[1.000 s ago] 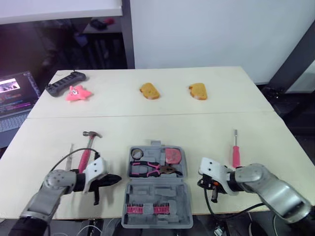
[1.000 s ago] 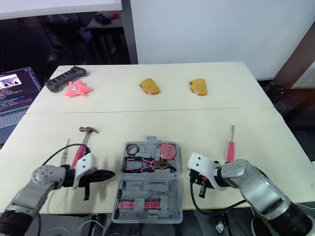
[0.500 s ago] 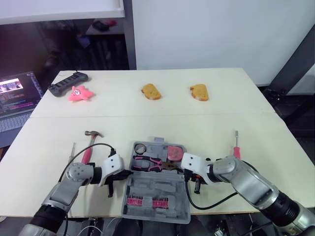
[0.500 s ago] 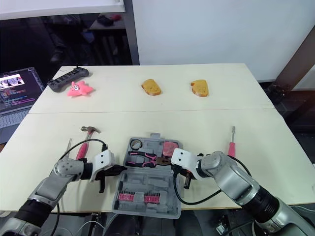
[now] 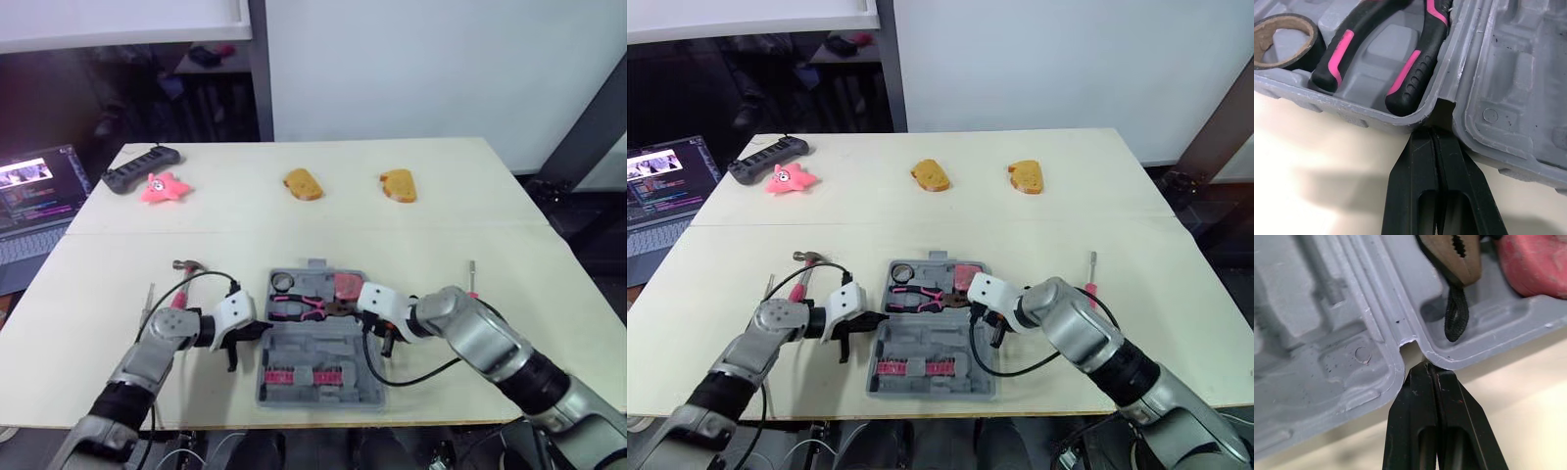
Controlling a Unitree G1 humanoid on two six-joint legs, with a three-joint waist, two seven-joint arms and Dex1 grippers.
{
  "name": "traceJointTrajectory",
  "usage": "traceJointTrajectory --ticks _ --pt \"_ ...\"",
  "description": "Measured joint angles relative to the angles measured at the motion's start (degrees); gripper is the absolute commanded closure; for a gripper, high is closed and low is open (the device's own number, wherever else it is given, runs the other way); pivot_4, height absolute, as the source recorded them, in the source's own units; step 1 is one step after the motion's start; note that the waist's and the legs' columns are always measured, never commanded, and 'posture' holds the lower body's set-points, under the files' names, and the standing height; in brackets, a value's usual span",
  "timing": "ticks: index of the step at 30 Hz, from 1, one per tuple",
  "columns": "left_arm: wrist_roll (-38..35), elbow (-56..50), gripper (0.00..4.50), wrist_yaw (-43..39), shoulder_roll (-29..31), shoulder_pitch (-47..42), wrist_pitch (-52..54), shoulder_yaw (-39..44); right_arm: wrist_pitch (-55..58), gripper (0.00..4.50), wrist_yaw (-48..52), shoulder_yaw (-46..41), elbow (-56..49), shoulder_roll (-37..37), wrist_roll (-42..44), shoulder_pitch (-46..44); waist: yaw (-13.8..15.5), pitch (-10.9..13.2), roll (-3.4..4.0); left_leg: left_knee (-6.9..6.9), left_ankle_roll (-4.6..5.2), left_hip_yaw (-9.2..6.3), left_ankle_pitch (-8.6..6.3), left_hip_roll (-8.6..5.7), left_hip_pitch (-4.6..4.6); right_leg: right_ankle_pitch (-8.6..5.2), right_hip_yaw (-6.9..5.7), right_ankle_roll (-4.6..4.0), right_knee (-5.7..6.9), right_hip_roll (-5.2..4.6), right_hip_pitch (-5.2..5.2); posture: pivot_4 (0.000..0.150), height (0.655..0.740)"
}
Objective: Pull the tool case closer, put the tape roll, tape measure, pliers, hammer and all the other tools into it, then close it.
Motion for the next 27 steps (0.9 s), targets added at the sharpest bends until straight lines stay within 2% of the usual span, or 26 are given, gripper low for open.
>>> traceJointTrajectory --ticks 6,19,27 --pt "1.7 9.1 4.49 0.4 -2.4 -6.2 -3.9 0.0 -5.5 4.50 1.0 -0.5 8.2 1.8 -1.8 -3.4 -0.2 0.0 0.01 0.00 -0.03 0.00 0.02 -0.01 -0.04 0.07 0.00 0.12 0.04 0.00 -0.04 0.150 0.7400" --pt "1.7 11.2 4.49 0.7 -3.1 -6.5 -6.3 0.5 -4.1 4.50 0.8 -3.1 7.0 3.0 -3.1 -1.5 -0.2 0.0 0.01 -0.01 -0.03 -0.04 0.02 -0.01 -0.07 0.07 -0.01 0.12 0.04 0.00 -0.04 0.150 0.7400" --pt "1.7 17.4 4.49 0.7 -4.9 -10.4 -7.8 1.1 -4.4 4.50 -0.3 -4.9 9.0 4.4 -3.7 -1.7 -0.2 0.0 0.01 0.03 -0.04 -0.04 0.03 -0.03 -0.08 0.08 -0.01 0.14 0.04 0.01 -0.04 0.150 0.7400"
